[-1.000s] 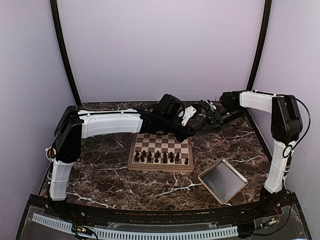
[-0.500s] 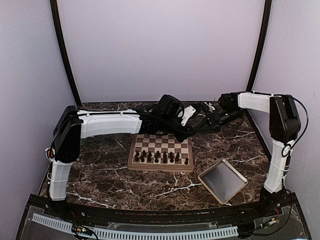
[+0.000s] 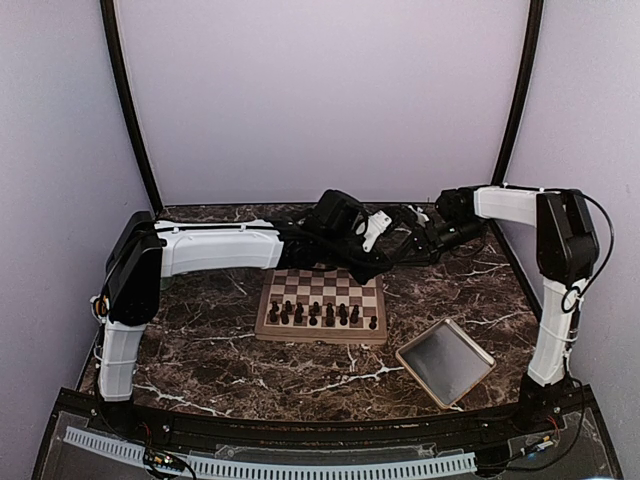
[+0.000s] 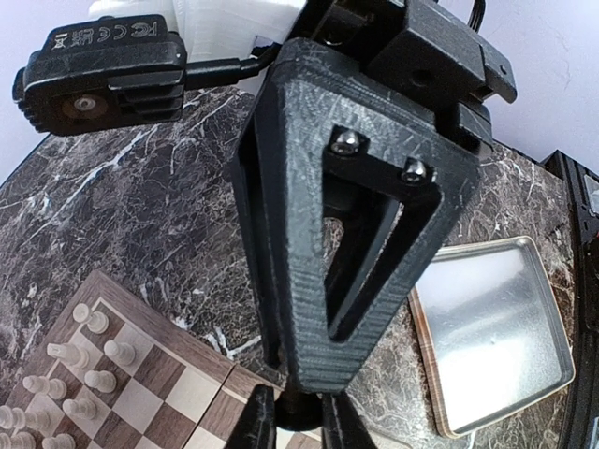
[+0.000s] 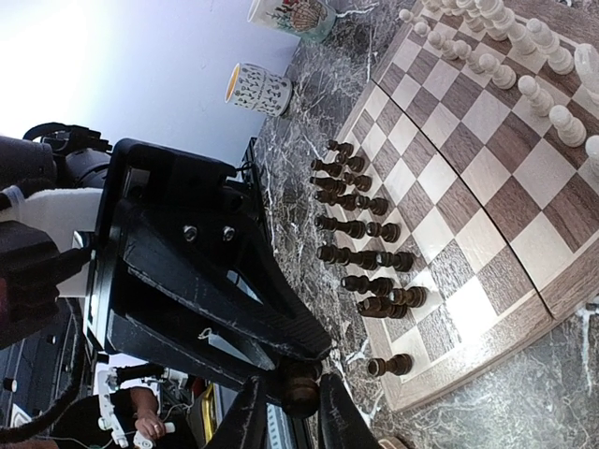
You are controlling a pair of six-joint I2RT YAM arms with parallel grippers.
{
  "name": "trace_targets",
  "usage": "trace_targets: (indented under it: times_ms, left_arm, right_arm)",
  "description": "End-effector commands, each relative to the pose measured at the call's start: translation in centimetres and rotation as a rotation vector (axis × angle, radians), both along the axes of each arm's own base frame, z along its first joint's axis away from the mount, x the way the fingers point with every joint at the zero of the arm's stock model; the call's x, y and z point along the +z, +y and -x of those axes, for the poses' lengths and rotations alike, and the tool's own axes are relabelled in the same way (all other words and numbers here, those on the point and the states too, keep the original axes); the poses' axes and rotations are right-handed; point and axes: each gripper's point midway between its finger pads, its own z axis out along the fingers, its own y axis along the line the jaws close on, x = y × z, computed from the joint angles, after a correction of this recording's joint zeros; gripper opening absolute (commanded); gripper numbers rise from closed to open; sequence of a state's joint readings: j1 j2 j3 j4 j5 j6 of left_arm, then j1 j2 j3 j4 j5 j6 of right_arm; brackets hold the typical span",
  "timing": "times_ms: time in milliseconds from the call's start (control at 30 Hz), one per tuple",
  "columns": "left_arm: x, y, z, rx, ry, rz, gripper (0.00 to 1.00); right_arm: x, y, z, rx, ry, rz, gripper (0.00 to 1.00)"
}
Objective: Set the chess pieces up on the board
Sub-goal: Pass from the left arm to the right, then place the pawn at a7.
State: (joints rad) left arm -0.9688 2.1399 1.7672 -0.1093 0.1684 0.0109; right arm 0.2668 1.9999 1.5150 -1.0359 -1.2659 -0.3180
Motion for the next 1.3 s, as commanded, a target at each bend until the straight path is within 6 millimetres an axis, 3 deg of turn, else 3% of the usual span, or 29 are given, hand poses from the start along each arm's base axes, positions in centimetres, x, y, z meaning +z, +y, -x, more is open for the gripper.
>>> trace_targets:
  times_ms: [0,200,367,500,733,967,1267]
  left_arm:
    - [3.6,0.3,0.7,-0.011,-0.026,0.062,0.13]
    - [3.3,0.3,0.7,-0.010,-0.029,0.061,0.18]
    - [2.8,0.6,1.0,-0.028,-0.042,0.036,0.39]
    - [3.0,2.2,1.1,0.002,-0.069,-0.004,0.49]
    - [3.8,6.8,1.8,0.077,-0.116,-0.058,0.51]
    - [3.8,12.5,0.0,0.284,-0.093,-0.045,0.50]
    - [3.6,15.4,-1.1,0.379,-0.010,0.043,0.49]
  right_arm:
    - [0.6,0.6,-0.3,0.013,-0.016,-0.041,0.17]
    - [0.7,0.7,-0.6,0.018,-0.056,-0.024,0.14]
    - [0.9,0.5,-0.9,0.025,-0.109,-0.004,0.13]
    - [0.8,0.2,-1.1,0.030,-0.176,0.049,0.13]
    - [-0.2,-0.1,-1.5,0.034,-0.260,0.148,0.13]
    - [-1.7,0.7,-1.8,0.047,-0.454,0.329,0.13]
    - [-5.5,3.0,0.1,0.172,-0.697,0.589,0.13]
